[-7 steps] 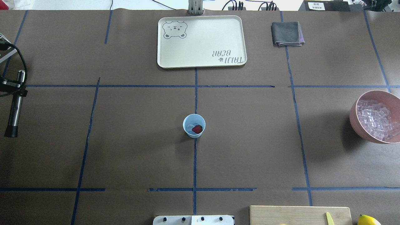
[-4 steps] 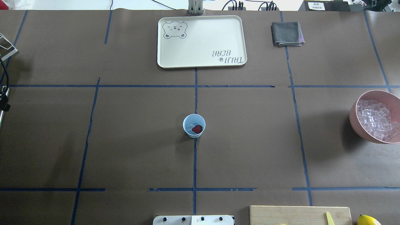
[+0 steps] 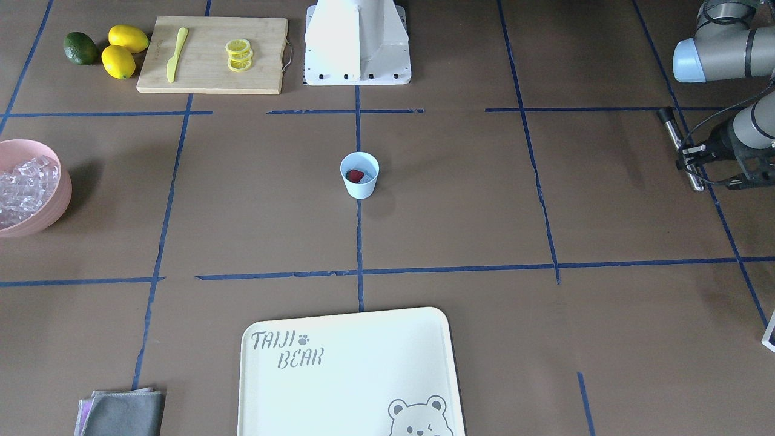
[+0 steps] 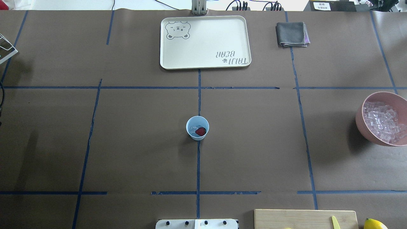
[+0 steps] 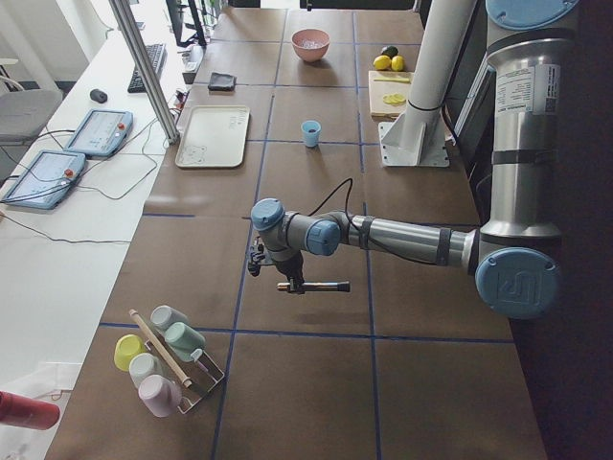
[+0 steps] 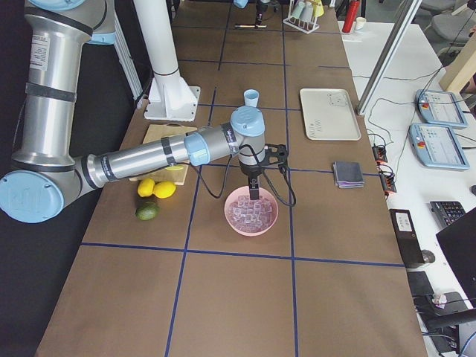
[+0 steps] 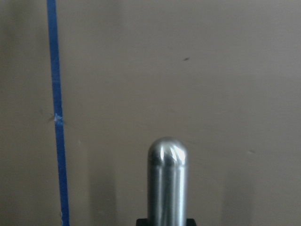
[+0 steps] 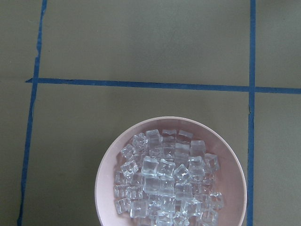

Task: Mash ice and strawberries in cup
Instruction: 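Lay the muddler on the table and open the left gripper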

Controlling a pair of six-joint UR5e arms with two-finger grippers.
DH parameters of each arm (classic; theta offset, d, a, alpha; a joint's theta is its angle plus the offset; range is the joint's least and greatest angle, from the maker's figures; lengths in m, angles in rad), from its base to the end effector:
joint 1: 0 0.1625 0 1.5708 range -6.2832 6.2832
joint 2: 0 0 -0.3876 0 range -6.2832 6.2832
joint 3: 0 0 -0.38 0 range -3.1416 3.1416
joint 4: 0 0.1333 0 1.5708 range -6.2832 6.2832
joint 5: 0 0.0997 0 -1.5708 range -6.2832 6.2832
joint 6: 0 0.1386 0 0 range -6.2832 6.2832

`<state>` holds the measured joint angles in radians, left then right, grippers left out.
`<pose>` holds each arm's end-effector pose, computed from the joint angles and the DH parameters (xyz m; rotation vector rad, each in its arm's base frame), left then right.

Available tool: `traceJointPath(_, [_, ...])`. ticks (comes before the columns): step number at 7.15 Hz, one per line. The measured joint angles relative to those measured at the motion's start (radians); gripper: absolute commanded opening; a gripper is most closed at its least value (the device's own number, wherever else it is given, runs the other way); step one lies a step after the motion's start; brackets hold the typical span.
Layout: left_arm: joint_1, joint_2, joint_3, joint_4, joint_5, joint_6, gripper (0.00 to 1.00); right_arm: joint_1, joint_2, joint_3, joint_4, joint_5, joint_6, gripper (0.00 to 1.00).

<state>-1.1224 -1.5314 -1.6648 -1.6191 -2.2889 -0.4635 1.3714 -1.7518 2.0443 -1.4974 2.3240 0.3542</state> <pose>0.1676 -0.4455 0.6226 -0.2275 0.6875 0.0225 -0.0461 -0.4226 0.4929 0.1315 -0.8108 0.0082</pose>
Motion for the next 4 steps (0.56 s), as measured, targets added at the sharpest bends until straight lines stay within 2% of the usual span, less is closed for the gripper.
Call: traceJointPath(4, [0.008,-0.056,0.087,-0.017,-0.001,0.001,0.0,0.0,0.001,0.002,0.002,0.0,0.0,1.0])
